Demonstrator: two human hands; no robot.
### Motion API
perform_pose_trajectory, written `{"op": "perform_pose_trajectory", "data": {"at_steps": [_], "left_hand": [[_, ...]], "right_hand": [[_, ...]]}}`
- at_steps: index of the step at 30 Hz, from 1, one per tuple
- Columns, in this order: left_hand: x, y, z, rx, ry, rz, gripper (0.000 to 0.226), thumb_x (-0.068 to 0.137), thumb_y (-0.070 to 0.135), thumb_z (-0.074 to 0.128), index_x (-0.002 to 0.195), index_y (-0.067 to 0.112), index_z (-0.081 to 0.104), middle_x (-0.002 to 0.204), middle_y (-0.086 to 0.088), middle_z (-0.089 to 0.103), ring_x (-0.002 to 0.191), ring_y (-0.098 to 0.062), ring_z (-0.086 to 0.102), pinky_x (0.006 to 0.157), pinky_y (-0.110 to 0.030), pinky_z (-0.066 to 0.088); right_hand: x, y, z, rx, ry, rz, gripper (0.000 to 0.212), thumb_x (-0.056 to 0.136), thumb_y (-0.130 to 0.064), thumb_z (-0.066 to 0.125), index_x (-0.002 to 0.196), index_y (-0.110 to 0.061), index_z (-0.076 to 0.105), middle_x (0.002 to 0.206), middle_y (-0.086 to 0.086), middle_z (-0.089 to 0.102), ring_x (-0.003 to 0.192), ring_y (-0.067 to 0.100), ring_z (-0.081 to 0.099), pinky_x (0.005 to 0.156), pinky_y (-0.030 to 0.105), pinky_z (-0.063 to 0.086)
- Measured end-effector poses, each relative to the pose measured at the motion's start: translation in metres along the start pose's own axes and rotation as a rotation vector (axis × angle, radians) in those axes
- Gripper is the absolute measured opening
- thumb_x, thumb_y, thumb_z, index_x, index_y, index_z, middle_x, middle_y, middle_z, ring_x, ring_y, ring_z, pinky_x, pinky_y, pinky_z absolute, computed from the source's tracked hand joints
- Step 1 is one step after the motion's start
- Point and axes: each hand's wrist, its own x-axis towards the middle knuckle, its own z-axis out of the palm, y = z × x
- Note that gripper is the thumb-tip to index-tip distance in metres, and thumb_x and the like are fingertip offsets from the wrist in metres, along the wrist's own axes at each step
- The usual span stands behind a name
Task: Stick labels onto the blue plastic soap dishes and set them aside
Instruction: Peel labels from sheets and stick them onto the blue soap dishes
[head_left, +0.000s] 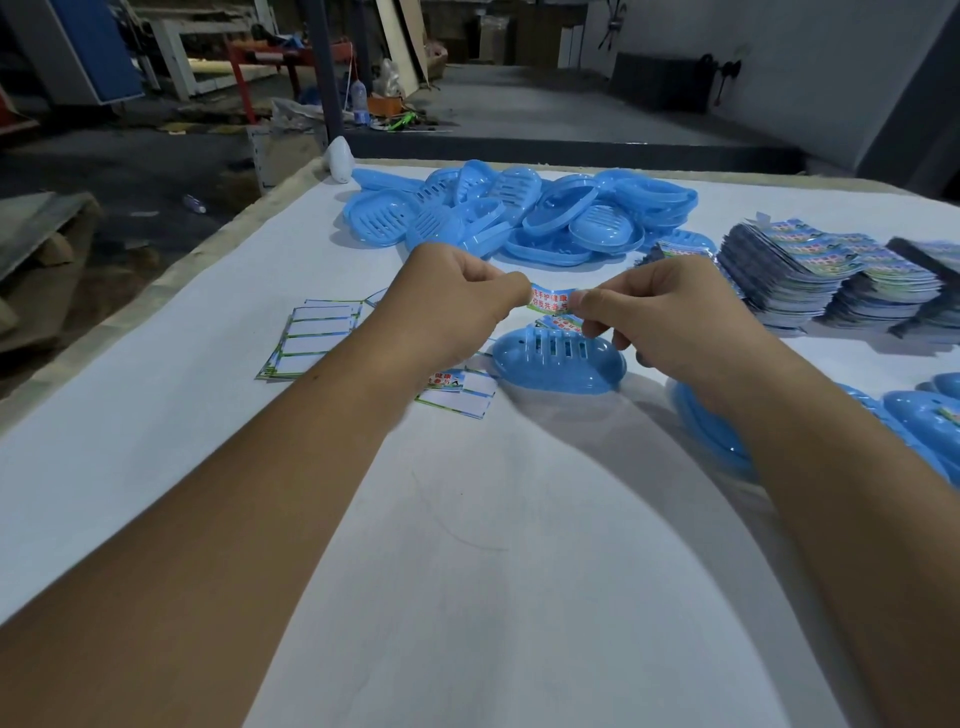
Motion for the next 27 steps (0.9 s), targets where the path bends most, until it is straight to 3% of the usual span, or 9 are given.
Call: {"op": "perform_pose_trajectory", "data": {"at_steps": [4, 7, 9, 13, 19, 27], "left_hand": [[0.004, -0.007, 0.006, 0.012, 0.002, -0.024, 0.031, 0.081, 0.036, 0.074, 0.068, 0.009, 0.072, 0.052, 0.005, 0.045, 0.04, -0.01, 0.033, 0.034, -0.012, 0.026], [0.006, -0.013, 0.015, 0.011, -0.007, -0.01, 0.034, 0.082, 0.043, 0.076, 0.075, 0.009, 0.075, 0.052, 0.011, 0.056, 0.036, -0.006, 0.04, 0.036, -0.011, 0.032], [0.007, -0.016, 0.02, 0.051, -0.014, 0.007, 0.034, 0.082, 0.048, 0.076, 0.071, 0.016, 0.076, 0.048, 0.014, 0.062, 0.037, 0.001, 0.048, 0.042, -0.015, 0.038], [0.013, -0.02, 0.029, 0.162, 0.009, 0.049, 0.035, 0.082, 0.049, 0.073, 0.07, 0.016, 0.075, 0.063, 0.008, 0.071, 0.056, -0.007, 0.062, 0.06, -0.026, 0.05], [0.018, -0.023, 0.032, 0.233, 0.005, 0.043, 0.036, 0.079, 0.048, 0.071, 0.073, 0.013, 0.074, 0.064, 0.0, 0.071, 0.055, -0.014, 0.064, 0.052, -0.023, 0.048], [0.017, -0.024, 0.033, 0.292, 0.013, 0.05, 0.033, 0.08, 0.049, 0.073, 0.065, 0.02, 0.07, 0.045, 0.012, 0.061, 0.04, -0.002, 0.054, 0.05, -0.02, 0.035]], "right_hand": [[0.0, 0.001, -0.001, -0.02, 0.018, 0.014, 0.026, 0.076, -0.047, 0.076, 0.067, -0.022, 0.078, 0.072, 0.021, 0.068, 0.055, 0.014, 0.044, 0.051, 0.026, 0.036], [0.001, 0.003, -0.002, -0.105, 0.05, 0.017, 0.038, 0.078, -0.045, 0.079, 0.059, -0.012, 0.073, 0.042, 0.0, 0.049, 0.037, 0.007, 0.034, 0.038, 0.016, 0.029], [0.001, 0.004, -0.001, -0.179, 0.062, 0.026, 0.043, 0.079, -0.045, 0.079, 0.059, -0.007, 0.07, 0.037, -0.008, 0.043, 0.033, 0.008, 0.033, 0.037, 0.016, 0.028], [0.002, 0.006, -0.001, -0.263, 0.06, 0.035, 0.046, 0.08, -0.047, 0.077, 0.064, -0.004, 0.07, 0.047, 0.001, 0.049, 0.038, 0.01, 0.031, 0.049, 0.026, 0.032], [0.003, 0.007, 0.003, -0.335, 0.044, 0.075, 0.04, 0.079, -0.045, 0.079, 0.062, -0.009, 0.071, 0.045, -0.001, 0.053, 0.04, 0.009, 0.039, 0.05, 0.028, 0.036], [0.003, 0.007, 0.007, -0.417, 0.058, 0.054, 0.038, 0.078, -0.046, 0.077, 0.061, -0.011, 0.073, 0.056, 0.01, 0.063, 0.052, 0.016, 0.046, 0.051, 0.029, 0.037]]}}
